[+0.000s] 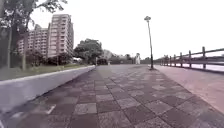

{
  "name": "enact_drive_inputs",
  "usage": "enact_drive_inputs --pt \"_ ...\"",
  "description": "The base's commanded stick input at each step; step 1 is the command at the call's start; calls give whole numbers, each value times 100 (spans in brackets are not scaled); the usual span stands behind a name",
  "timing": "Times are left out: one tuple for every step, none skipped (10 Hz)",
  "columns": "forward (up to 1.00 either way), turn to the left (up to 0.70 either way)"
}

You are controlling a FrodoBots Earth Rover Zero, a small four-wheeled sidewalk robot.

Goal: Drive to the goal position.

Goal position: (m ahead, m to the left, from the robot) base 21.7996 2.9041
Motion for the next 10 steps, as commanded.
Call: enact_drive_inputs --pt "100 0" --pt "100 0" --pt "100 0" --pt "100 0" --pt "100 0" --pt "100 0" --pt "100 0" --pt "100 0" --pt "100 0" --pt "100 0"
